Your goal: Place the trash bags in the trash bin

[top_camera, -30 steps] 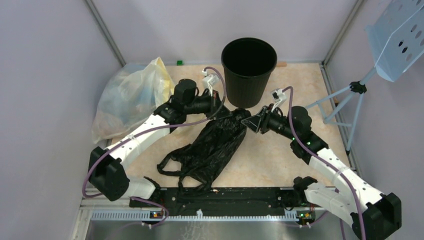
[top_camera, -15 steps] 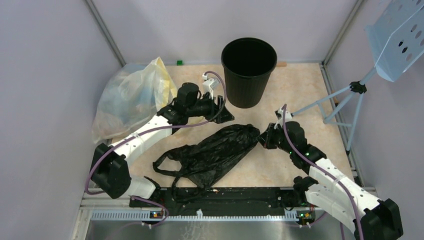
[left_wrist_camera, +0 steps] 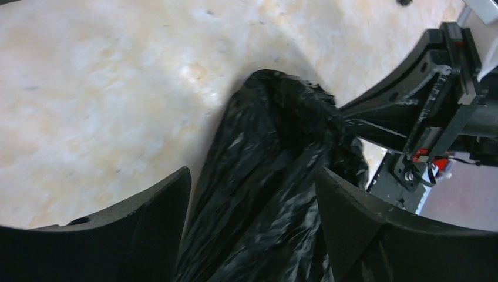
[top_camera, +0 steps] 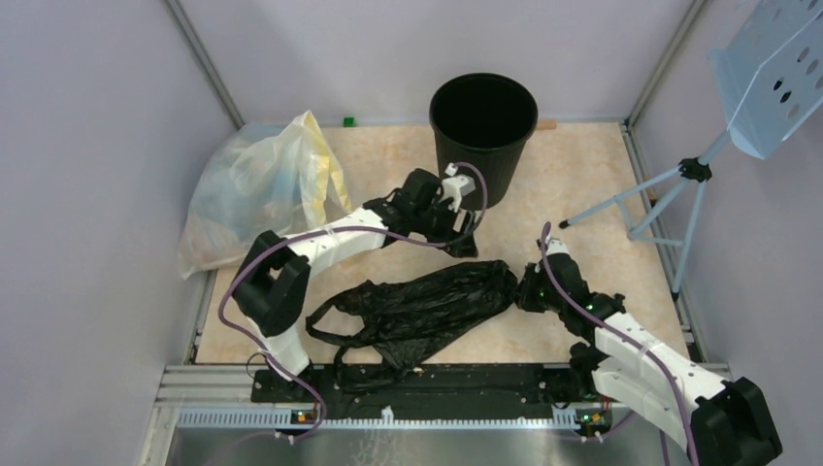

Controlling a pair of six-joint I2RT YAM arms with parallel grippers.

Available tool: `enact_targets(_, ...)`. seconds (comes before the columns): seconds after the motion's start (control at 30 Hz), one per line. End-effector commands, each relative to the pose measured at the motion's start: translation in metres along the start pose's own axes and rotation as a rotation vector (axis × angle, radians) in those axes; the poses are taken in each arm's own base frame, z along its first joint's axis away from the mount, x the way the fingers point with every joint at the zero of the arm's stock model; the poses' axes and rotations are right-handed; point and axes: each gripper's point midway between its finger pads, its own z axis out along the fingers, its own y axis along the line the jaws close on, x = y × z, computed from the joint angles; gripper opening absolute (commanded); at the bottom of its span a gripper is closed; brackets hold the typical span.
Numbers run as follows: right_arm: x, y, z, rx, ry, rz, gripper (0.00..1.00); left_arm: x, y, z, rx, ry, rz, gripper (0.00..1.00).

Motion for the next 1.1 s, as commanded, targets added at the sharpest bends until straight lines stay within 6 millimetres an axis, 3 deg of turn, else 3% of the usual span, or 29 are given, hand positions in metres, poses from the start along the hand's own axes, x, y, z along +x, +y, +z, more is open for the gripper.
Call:
enact_targets(0.0, -0.010, 0.004, -0.002, -0.002, -0.041, 0.013, 0.00, -0.003, -0.033, 0.013, 0.139, 0.057, 0.128, 0.82)
enact_targets(0.17, -0.010, 0.005, -0.002, -0.009, -0.038, 0.010, 0.00, 0.018, -0.043, 0.027, 0.225, 0.129, 0.115, 0.81)
enact_targets(0.37, -0.011, 0.006, -0.002, -0.012, -0.042, 0.008, 0.00, 0.032, -0.044, 0.041, 0.218, 0.172, 0.109, 0.64)
enact_targets(0.47, -0.012, 0.004, -0.002, -0.001, -0.045, 0.009, 0.00, 0.033, -0.047, 0.042, 0.224, 0.174, 0.102, 0.45)
enact_targets(0.6, -0.016, -0.004, -0.004, 0.053, -0.064, 0.039, 0.00, 0.020, -0.030, 0.037, 0.091, 0.132, 0.098, 0.01)
enact_targets(0.67, -0.019, -0.010, -0.006, 0.089, -0.086, 0.058, 0.00, 0.006, -0.012, 0.026, -0.034, 0.073, 0.078, 0.00)
enact_targets(0.83, -0.025, -0.014, -0.011, 0.109, -0.124, 0.080, 0.00, -0.023, 0.028, -0.022, -0.244, -0.091, -0.026, 0.00)
enact_targets(1.07, -0.034, -0.020, -0.019, 0.140, -0.184, 0.119, 0.00, -0.031, 0.063, -0.074, -0.429, -0.231, -0.136, 0.00)
